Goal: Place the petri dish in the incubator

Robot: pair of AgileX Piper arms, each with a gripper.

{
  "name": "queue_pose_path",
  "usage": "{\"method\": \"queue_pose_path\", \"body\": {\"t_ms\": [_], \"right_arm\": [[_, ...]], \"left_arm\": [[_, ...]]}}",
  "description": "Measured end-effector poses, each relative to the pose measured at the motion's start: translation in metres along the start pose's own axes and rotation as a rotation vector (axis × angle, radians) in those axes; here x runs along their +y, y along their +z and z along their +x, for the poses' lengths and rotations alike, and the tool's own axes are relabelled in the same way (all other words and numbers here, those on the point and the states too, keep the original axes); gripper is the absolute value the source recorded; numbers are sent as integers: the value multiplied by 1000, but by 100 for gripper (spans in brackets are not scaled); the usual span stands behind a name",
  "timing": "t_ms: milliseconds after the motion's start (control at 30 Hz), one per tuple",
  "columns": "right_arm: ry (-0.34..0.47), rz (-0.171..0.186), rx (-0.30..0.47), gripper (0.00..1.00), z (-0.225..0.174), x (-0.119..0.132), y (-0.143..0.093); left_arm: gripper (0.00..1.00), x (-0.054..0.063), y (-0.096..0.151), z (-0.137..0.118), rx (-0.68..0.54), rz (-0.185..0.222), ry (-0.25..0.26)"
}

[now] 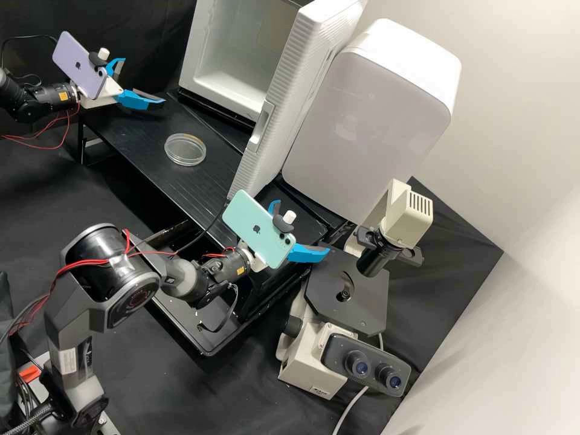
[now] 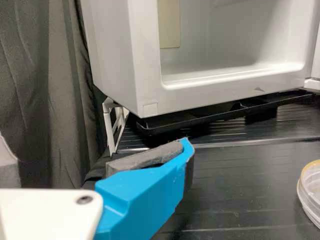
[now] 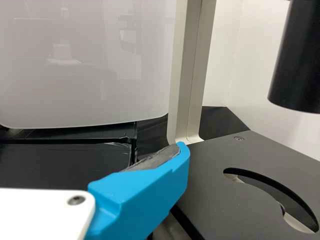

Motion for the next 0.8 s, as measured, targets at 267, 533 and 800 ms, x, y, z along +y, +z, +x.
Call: {"method": "queue_pose_path", "body": {"t_ms": [267,533,800], "right_arm": [[0,0,0,100,0,0,0],[0,0,0,100,0,0,0],[0,0,0,100,0,0,0]], "left_arm": [[100,0,0,0,0,0,0],[100,-3,9,-13,-102,4,-15],[100,-1,35,-42,-302,-31,5]]}}
